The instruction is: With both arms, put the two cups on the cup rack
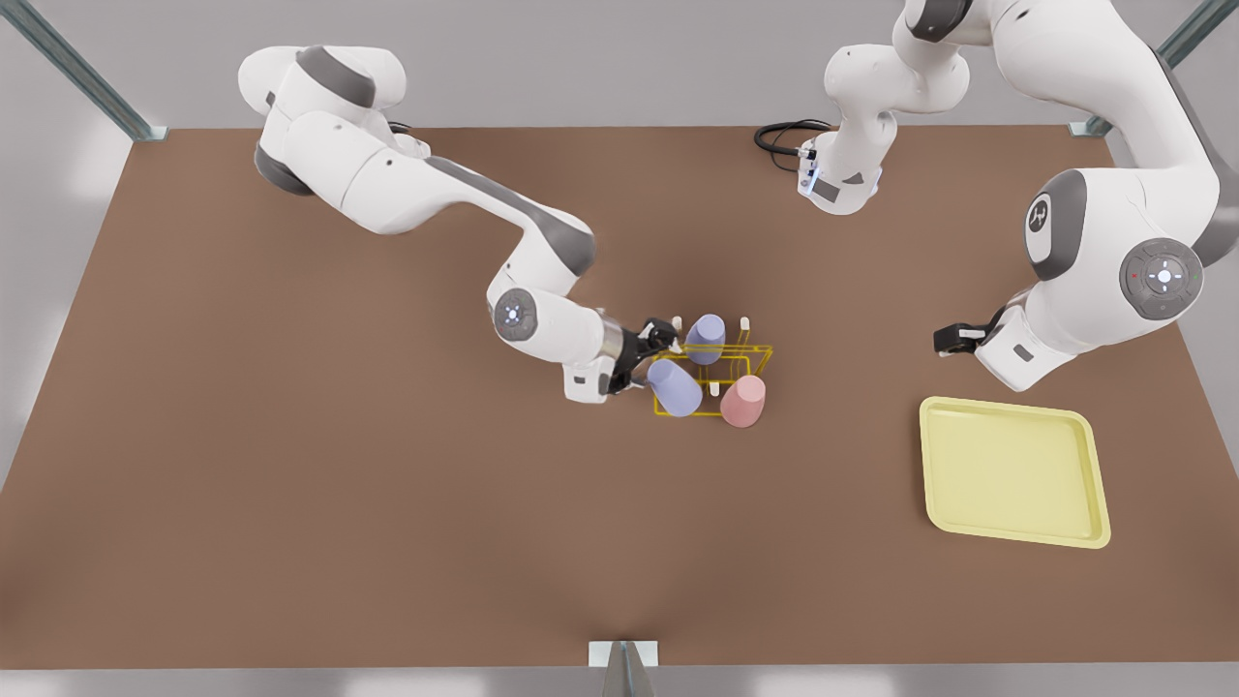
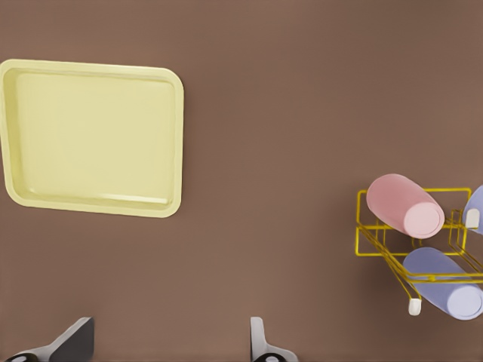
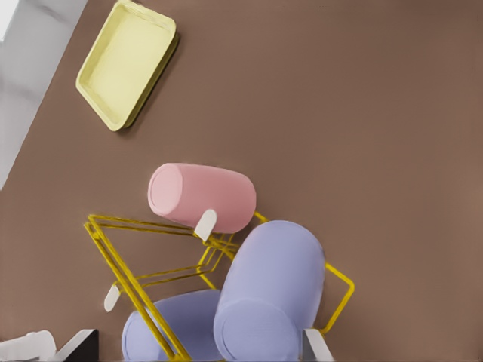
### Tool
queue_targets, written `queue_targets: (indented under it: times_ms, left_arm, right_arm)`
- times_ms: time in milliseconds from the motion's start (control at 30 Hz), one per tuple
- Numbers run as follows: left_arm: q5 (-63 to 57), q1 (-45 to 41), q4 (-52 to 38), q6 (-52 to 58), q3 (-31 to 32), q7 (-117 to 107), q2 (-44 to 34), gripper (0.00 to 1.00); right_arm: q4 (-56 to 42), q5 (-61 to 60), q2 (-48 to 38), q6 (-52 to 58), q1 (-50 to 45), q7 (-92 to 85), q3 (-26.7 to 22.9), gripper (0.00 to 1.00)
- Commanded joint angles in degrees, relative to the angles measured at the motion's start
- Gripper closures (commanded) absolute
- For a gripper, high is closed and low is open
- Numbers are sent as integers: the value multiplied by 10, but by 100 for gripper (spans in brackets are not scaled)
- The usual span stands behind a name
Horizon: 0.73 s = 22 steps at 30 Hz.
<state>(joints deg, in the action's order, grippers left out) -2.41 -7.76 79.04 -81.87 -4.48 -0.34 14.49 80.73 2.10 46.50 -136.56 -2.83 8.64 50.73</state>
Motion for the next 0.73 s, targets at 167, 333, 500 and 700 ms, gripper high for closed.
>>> queue_targets:
  times_ms: [167,333,500,700]
  left_arm:
    - [23,14,1,15,4,13,0,0]
    - [19,20,1,14,16,11,1,0]
    - [22,17,1,55,31,-1,-17,0]
    - [19,17,0,52,31,-6,-17,0]
  right_arm:
    - [-137,290,-186,637,233,-60,-31,0]
    - [-173,158,-331,730,176,-133,-189,0]
    - [-71,120,-410,693,151,-132,-244,0]
    - [-70,113,-413,693,149,-133,-273,0]
